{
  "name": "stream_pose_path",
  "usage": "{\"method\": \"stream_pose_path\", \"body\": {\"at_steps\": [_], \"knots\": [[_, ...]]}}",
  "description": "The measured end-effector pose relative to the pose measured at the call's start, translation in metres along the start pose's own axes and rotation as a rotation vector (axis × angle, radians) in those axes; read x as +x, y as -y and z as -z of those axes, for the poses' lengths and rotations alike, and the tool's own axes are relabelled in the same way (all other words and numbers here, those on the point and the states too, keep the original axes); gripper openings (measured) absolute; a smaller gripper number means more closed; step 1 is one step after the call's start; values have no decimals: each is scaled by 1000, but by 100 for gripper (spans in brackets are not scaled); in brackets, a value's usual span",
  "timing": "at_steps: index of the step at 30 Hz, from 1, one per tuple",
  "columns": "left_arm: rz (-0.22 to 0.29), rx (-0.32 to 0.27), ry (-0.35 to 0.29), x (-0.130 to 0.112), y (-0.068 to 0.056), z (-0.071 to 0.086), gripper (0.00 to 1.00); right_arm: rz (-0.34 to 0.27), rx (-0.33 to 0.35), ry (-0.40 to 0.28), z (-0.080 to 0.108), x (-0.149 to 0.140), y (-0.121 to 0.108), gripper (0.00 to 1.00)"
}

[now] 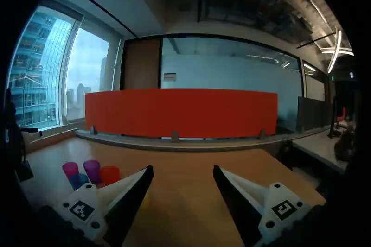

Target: Pour water

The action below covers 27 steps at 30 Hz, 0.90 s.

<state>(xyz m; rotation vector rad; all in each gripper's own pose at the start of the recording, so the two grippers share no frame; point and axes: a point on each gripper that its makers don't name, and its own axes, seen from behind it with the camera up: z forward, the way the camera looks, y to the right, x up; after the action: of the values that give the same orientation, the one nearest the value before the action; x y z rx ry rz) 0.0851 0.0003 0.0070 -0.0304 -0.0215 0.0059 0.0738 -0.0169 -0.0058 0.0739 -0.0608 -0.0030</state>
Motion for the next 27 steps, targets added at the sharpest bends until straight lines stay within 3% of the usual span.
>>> {"method": "stream_pose_path", "body": {"at_steps": [9,17,27], "knots": [[8,-36,8,57,-7,-9,98,19,24,-23,-2,59,1,100],[2,-85,-6,107,-18,-12,98,30,49,-12,1,90,7,100],[10,-143,-16,140,-28,-11,97,-9,116,6,1,114,18,100]]}}
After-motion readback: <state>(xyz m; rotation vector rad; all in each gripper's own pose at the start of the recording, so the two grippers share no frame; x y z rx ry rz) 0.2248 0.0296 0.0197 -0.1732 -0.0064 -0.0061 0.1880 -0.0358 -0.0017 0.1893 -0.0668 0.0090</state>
